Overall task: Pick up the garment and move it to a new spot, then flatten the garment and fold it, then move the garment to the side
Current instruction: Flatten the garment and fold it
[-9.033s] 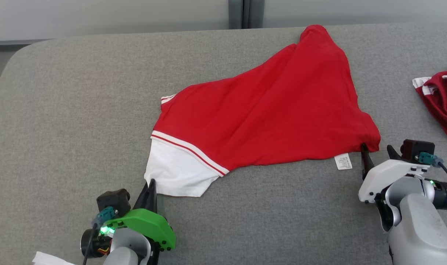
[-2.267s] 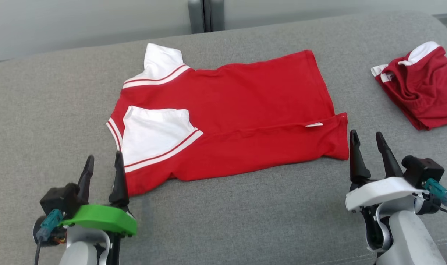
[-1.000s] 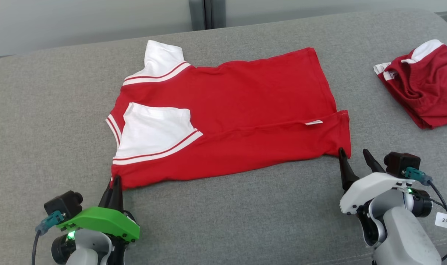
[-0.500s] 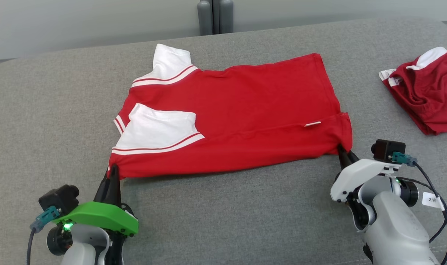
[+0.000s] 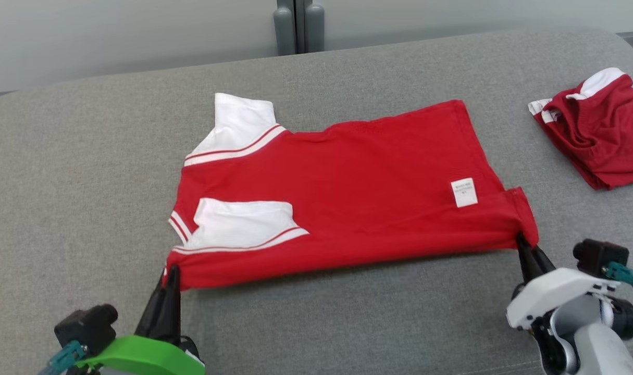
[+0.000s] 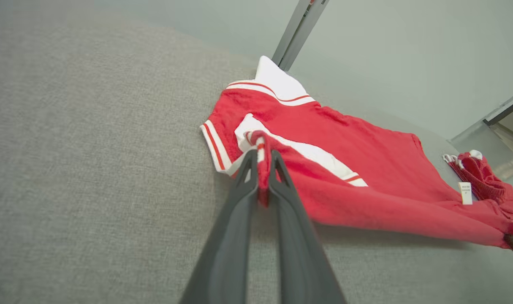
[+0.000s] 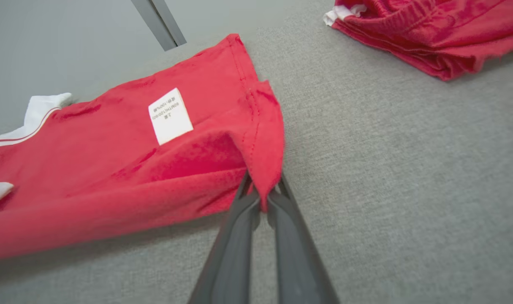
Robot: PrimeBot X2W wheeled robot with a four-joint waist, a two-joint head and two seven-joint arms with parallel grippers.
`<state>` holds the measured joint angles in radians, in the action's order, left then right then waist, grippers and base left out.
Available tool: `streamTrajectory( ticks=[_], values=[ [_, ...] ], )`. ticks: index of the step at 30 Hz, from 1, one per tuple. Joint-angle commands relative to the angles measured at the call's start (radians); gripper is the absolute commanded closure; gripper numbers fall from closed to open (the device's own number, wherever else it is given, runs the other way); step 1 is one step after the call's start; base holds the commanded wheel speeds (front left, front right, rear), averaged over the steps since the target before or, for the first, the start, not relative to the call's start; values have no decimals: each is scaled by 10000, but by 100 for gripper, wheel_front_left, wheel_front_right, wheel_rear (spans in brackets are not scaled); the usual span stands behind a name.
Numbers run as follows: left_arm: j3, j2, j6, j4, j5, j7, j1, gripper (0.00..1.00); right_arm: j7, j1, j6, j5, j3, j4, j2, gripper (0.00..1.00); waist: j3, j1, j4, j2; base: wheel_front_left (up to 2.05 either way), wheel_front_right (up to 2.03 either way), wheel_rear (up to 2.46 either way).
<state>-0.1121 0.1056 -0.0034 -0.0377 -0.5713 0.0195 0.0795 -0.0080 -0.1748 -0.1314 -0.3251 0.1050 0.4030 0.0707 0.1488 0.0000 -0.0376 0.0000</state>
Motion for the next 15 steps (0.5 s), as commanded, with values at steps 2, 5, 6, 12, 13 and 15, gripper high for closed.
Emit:
streamTrajectory(
  ticks=[2, 5, 6, 12, 13, 15],
  values=[
    [0, -35, 193, -216, -203, 175, 637, 100, 310, 717, 17, -67, 235, -699, -47, 100, 113, 0, -4, 0, 0, 0, 0],
    [-107, -36, 323, -19, -140, 295, 1053, 100, 621, 1297, 17, -16, 363, -1232, -89, 100, 170, 0, -47, 0, 0, 0, 0],
    [-133, -71, 354, 60, -194, 279, 1102, 100, 691, 1377, 17, -34, 382, -1308, -110, 100, 178, 0, -53, 0, 0, 0, 0],
    [-387, -157, 311, 676, -246, 259, 1091, 100, 789, 1699, 17, 47, 561, -1356, -174, 100, 141, 0, -27, 0, 0, 0, 0],
    [-388, -161, 345, 791, -206, 205, 1058, 100, 743, 1717, 17, 99, 608, -1316, -179, 100, 121, 0, -26, 0, 0, 0, 0],
    [-388, -165, 394, 966, -137, 127, 982, 84, 672, 1726, 17, 63, 629, -1226, -181, 72, 84, 0, -33, 0, 0, 0, 0]
  ],
)
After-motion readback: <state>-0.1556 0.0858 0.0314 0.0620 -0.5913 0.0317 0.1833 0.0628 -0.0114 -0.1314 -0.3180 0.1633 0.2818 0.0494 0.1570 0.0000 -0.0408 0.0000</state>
